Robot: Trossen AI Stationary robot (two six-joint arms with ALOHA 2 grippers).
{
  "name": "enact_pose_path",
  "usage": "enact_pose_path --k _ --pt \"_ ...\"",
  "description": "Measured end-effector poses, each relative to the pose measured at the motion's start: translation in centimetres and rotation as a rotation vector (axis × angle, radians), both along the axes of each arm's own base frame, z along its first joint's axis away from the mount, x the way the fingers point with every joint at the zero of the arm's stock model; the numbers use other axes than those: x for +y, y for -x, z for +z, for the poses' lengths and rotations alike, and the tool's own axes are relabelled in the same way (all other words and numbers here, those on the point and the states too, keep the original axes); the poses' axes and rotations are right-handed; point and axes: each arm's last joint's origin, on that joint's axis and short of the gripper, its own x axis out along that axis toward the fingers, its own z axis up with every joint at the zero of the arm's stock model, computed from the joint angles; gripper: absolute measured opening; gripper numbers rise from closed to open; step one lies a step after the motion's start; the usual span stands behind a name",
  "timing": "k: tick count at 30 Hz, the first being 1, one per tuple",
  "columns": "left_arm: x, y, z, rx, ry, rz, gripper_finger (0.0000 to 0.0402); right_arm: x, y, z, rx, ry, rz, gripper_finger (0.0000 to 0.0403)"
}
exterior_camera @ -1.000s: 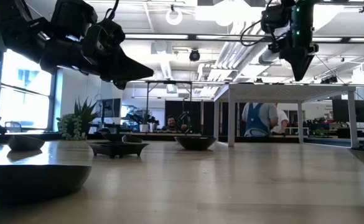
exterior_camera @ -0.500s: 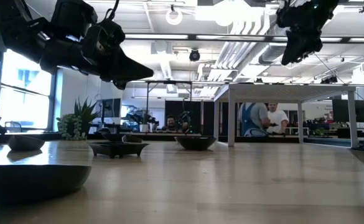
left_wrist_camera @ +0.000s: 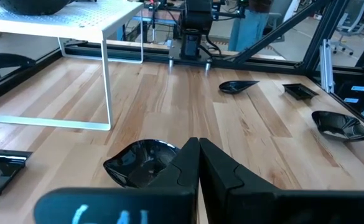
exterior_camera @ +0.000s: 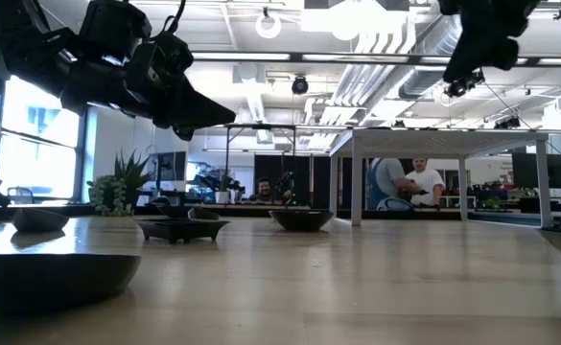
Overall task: Pick & Place Mini shaped plates
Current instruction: Stack the black drop-shaped plate on top of the black drop-shaped plate on the shelf
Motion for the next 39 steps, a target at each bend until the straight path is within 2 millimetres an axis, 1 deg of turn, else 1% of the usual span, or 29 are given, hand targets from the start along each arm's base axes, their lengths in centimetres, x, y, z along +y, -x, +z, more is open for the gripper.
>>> enact_pose_path --k 4,8,11,14,17,20,24,29,32,34,39 --pt "0.0 0.0 0.0 0.000 0.000 0.000 0.0001 3.0 -0.7 -1.3 0.066 -0.123 0.057 0.0041" --pt "0.0 0.0 0.0 0.001 0.001 0.000 0.0001 5.7 -1.1 -3.1 0.173 -0.242 0.004 0.0090" --pt "0.0 0.0 0.0 0.001 0.001 -0.001 0.0001 7.4 -0.9 -4.7 0.295 -0.315 -0.124 0.0127" --pt "0.0 0.0 0.0 0.001 0.001 -0.001 0.0001 9.0 -0.7 -6.1 0.367 -0.385 -0.317 0.0152" --pt "0.0 0.0 0.0 0.001 0.001 -0.001 0.0001 10.6 -0.5 -7.2 0.394 -0.436 -0.448 0.0159" --pt "0.0 0.0 0.0 0.001 0.001 -0.001 0.0001 11.7 0.0 -8.1 0.433 -0.435 -0.536 0.0154" --pt "0.0 0.0 0.0 0.001 0.001 -0.002 0.0001 12.5 0.2 -9.1 0.482 -0.413 -0.591 0.0137" --pt "0.0 0.0 0.0 0.001 0.001 -0.002 0.0001 12.3 -0.2 -10.1 0.510 -0.345 -0.628 0.0124" --pt "0.0 0.0 0.0 0.001 0.001 -0.002 0.0001 11.9 -0.2 -10.4 0.512 -0.285 -0.630 0.0119" --pt "0.0 0.0 0.0 0.001 0.001 -0.002 0.0001 11.4 0.1 -11.2 0.503 -0.278 -0.616 0.0117" --pt "0.0 0.0 0.0 0.001 0.004 -0.002 0.0001 10.0 1.3 -13.5 0.483 -0.354 -0.548 0.0109"
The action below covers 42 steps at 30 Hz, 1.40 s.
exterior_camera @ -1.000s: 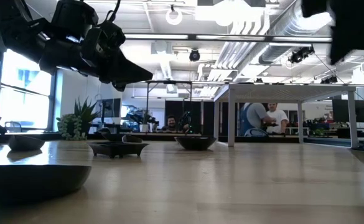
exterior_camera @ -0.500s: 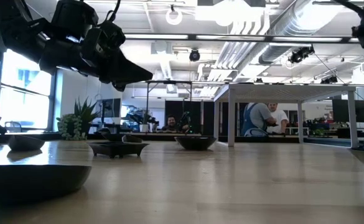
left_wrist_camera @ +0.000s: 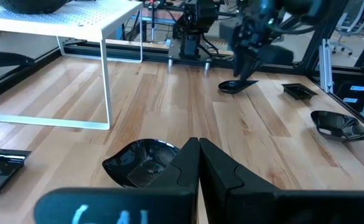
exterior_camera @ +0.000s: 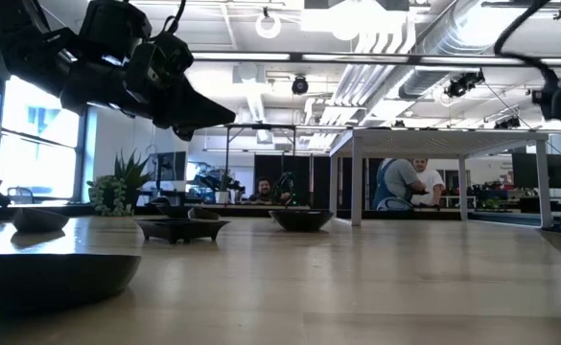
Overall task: Pick & Place Mini shaped plates
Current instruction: Stack the black drop-shaped plate on top of the black drop-shaped plate on the shelf
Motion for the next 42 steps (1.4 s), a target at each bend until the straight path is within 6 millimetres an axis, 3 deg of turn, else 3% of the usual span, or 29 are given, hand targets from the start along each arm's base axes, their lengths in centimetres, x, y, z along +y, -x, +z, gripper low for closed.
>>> enact_pose_path --k 9,15,21,25,29,38,42 --pt "0.0 0.0 0.0 0.004 0.001 -0.001 0.0001 -1.7 2.0 -1.3 -0.089 -0.071 -0.004 0.0091" --pt "0.0 0.0 0.0 0.004 0.001 -0.001 0.0001 -2.0 2.1 -2.4 -0.152 -0.080 -0.016 0.0064" --pt "0.0 0.0 0.0 0.005 0.001 0.000 0.0001 -1.8 1.8 -2.1 -0.187 -0.069 -0.008 0.0009" --pt "0.0 0.0 -0.1 0.008 -0.001 0.000 0.0001 -1.9 1.3 -1.7 -0.218 -0.044 -0.016 0.0007" --pt "0.0 0.0 -0.1 0.012 -0.002 0.000 0.0001 -2.1 -0.1 -0.4 -0.285 -0.017 -0.002 0.0002" --pt "0.0 0.0 -0.1 0.011 -0.002 0.000 0.0001 -4.0 -4.8 5.1 -0.421 0.070 0.129 0.0003" --pt "0.0 0.0 -0.1 0.012 -0.002 0.000 0.0001 -4.8 -5.1 5.4 -0.356 0.024 0.255 0.0018"
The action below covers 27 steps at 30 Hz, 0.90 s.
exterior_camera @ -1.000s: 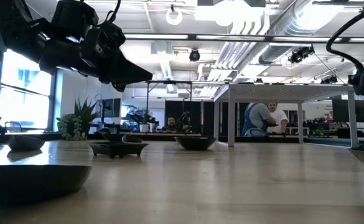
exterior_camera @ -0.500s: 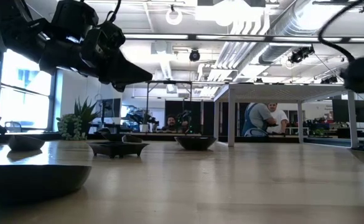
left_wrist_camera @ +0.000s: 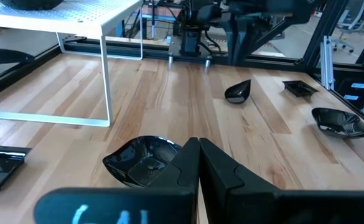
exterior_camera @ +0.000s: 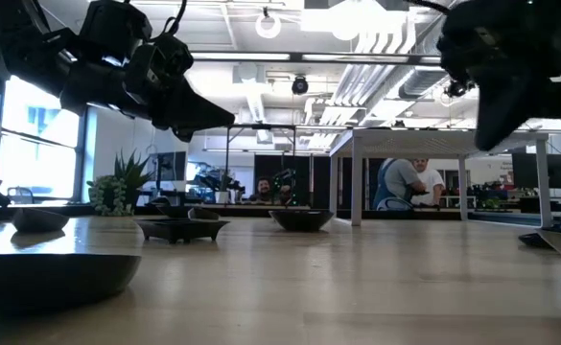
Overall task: Pick & Place Mini shaped plates
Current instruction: Stack the black drop-shaped plate on top of the black drop-shaped plate on the shelf
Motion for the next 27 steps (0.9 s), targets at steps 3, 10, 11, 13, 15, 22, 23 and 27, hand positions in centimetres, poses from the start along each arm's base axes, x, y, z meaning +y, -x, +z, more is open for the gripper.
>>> enact_pose_path --k 3,10,11,13,15,22,23,27 --pt "0.0 0.0 0.0 0.004 0.001 0.000 0.0001 -0.3 0.7 -1.2 0.081 -0.012 0.088 0.0043" --pt "0.0 0.0 -0.1 0.007 0.001 0.000 0.0001 -1.4 1.7 -4.3 0.153 -0.050 0.221 0.0096" --pt "0.0 0.0 -0.1 0.006 0.001 0.000 0.0001 -1.5 1.7 -4.5 0.142 -0.048 0.245 0.0099" --pt "0.0 0.0 -0.1 0.007 0.001 0.000 0.0001 -1.7 1.6 -4.9 0.132 -0.043 0.278 0.0100" --pt "0.0 0.0 -0.1 0.006 0.001 0.000 0.0001 -1.9 1.5 -5.4 0.144 -0.046 0.295 0.0096" --pt "0.0 0.0 -0.1 0.006 0.001 0.002 0.0001 -1.9 1.2 -7.4 0.214 -0.081 0.364 0.0076" --pt "0.0 0.0 -0.1 0.007 0.000 0.002 0.0001 -1.8 1.1 -7.7 0.215 -0.083 0.374 0.0074" --pt "0.0 0.0 -0.1 0.007 0.000 0.002 0.0001 -1.7 0.8 -8.1 0.227 -0.098 0.384 0.0061"
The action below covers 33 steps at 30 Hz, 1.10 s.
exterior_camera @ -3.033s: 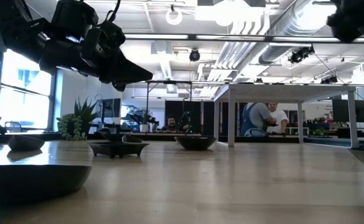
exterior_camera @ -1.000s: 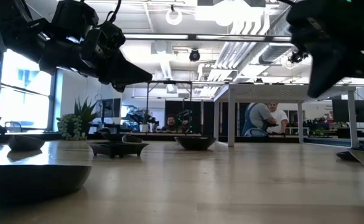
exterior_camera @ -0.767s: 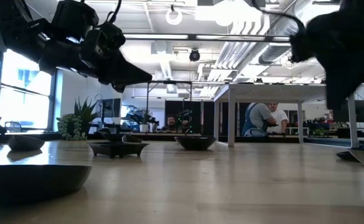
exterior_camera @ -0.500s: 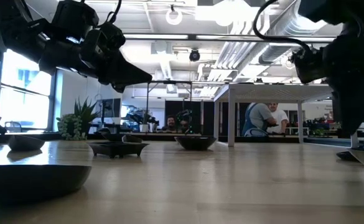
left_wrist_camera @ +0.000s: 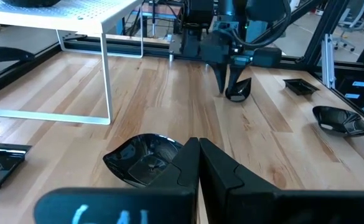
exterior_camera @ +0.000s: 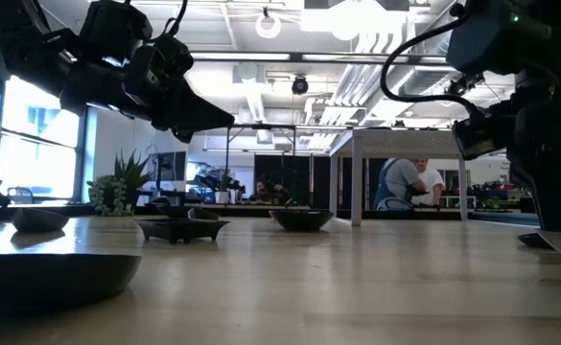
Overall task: Pick & Place Mini shaped plates
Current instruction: Stack the black drop-shaped plate on top of the black drop-shaped plate on the shelf
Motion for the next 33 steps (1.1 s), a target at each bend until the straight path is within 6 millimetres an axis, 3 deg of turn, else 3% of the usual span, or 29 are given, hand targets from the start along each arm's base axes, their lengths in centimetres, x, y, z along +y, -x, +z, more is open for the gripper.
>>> enact_pose_path --k 6,11,17,24,29,33 --pt "0.0 0.0 0.0 0.002 0.000 0.000 0.0001 0.0 -0.3 0.3 -0.008 -0.021 -0.003 0.0006" --pt "0.0 0.0 0.0 0.004 0.000 0.001 0.0001 -0.1 -0.7 1.4 -0.051 -0.068 -0.034 0.0003" --pt "0.0 0.0 0.0 0.005 0.001 0.000 0.0001 -0.8 -1.7 4.4 -0.173 -0.077 -0.122 0.0001" --pt "0.0 0.0 0.0 0.003 0.000 0.000 0.0001 -4.1 -2.9 11.6 -0.365 0.001 -0.427 0.0001" --pt "0.0 0.0 0.0 0.003 0.001 -0.001 0.0001 -8.6 -2.6 18.0 -0.401 0.164 -0.600 0.0001" --pt "0.0 0.0 0.0 0.002 0.000 -0.001 0.0001 -12.9 -1.1 22.4 -0.432 0.263 -0.684 0.0000"
